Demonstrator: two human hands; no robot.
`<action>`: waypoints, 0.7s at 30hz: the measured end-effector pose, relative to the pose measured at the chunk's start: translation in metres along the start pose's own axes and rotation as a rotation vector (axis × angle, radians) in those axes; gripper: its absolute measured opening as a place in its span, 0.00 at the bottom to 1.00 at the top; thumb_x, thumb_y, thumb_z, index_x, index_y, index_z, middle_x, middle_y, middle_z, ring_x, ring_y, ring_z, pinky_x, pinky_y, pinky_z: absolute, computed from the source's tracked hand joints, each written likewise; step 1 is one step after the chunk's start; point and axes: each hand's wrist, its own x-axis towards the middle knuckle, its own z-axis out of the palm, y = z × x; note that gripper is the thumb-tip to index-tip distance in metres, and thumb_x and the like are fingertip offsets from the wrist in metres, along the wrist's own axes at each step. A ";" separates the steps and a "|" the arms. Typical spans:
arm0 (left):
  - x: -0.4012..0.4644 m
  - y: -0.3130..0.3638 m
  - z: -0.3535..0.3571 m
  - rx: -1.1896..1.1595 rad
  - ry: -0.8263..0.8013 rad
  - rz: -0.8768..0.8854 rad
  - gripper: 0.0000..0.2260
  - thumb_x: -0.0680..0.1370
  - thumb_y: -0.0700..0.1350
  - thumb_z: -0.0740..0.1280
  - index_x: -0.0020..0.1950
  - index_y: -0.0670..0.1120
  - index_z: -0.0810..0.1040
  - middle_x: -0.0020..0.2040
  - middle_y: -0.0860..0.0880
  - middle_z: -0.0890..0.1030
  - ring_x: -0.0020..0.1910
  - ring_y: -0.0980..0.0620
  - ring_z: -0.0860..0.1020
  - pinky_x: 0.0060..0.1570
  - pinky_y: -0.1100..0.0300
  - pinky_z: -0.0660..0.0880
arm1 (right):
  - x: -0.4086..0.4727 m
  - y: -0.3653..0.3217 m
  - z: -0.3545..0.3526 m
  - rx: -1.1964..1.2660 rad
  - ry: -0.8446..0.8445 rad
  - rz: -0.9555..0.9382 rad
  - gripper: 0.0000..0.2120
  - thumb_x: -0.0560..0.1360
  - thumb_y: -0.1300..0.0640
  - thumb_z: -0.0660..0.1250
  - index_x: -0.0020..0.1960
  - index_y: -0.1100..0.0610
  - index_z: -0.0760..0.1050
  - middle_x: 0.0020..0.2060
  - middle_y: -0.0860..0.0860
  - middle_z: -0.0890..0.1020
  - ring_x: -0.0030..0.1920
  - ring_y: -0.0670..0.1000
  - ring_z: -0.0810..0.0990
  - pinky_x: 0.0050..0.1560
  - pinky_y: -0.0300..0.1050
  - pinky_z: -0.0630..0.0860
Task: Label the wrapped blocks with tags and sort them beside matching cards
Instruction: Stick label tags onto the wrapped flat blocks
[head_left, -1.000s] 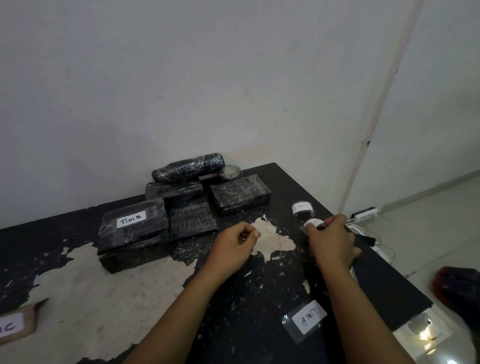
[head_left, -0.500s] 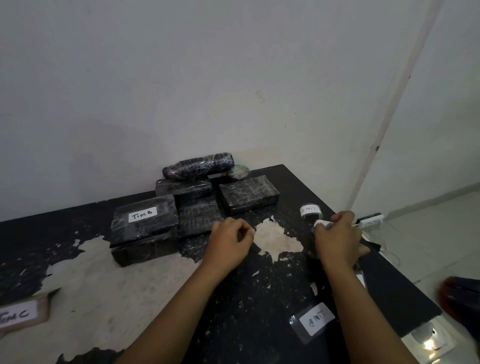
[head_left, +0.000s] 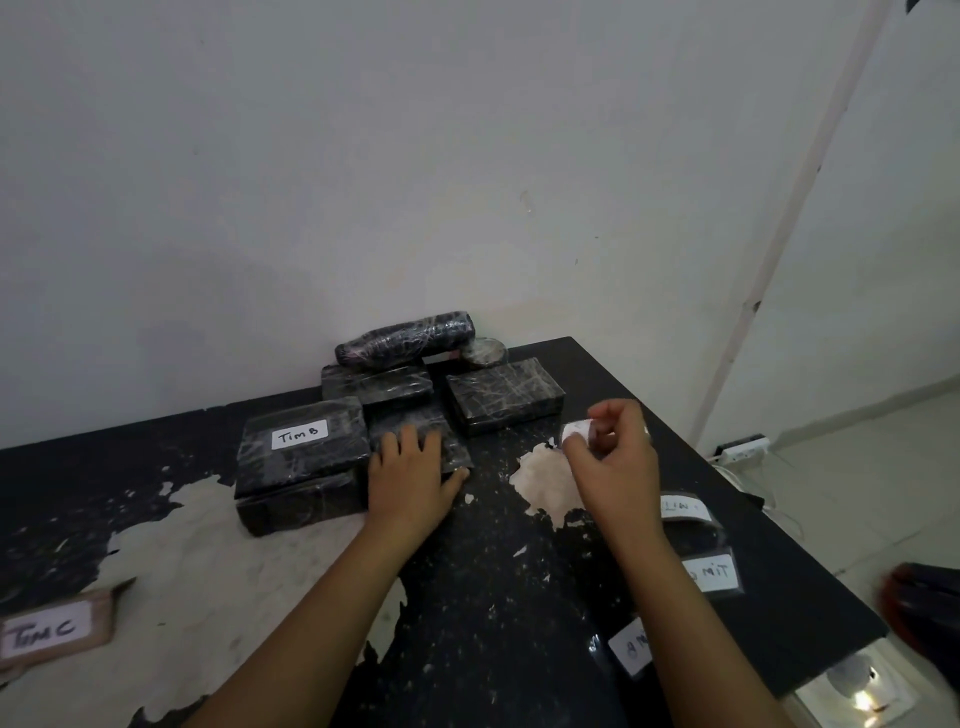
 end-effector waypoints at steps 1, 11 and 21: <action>-0.002 -0.001 -0.001 -0.006 -0.013 0.012 0.32 0.83 0.70 0.61 0.80 0.53 0.66 0.77 0.44 0.67 0.75 0.40 0.65 0.71 0.44 0.70 | -0.003 -0.003 0.002 0.028 -0.014 0.000 0.15 0.79 0.59 0.75 0.59 0.46 0.74 0.46 0.46 0.80 0.45 0.44 0.80 0.45 0.40 0.76; -0.025 -0.009 -0.003 -0.269 0.095 0.045 0.21 0.84 0.63 0.64 0.72 0.54 0.76 0.69 0.48 0.73 0.72 0.45 0.66 0.70 0.49 0.70 | -0.034 -0.006 0.030 0.126 -0.096 0.000 0.17 0.77 0.63 0.74 0.56 0.43 0.77 0.49 0.45 0.84 0.40 0.46 0.80 0.42 0.43 0.82; -0.024 -0.009 -0.012 -0.136 -0.205 -0.113 0.46 0.83 0.70 0.59 0.89 0.46 0.41 0.88 0.35 0.48 0.86 0.33 0.51 0.84 0.41 0.55 | -0.046 -0.014 0.027 0.292 -0.213 0.099 0.16 0.84 0.63 0.67 0.60 0.45 0.86 0.48 0.50 0.90 0.44 0.55 0.88 0.46 0.51 0.86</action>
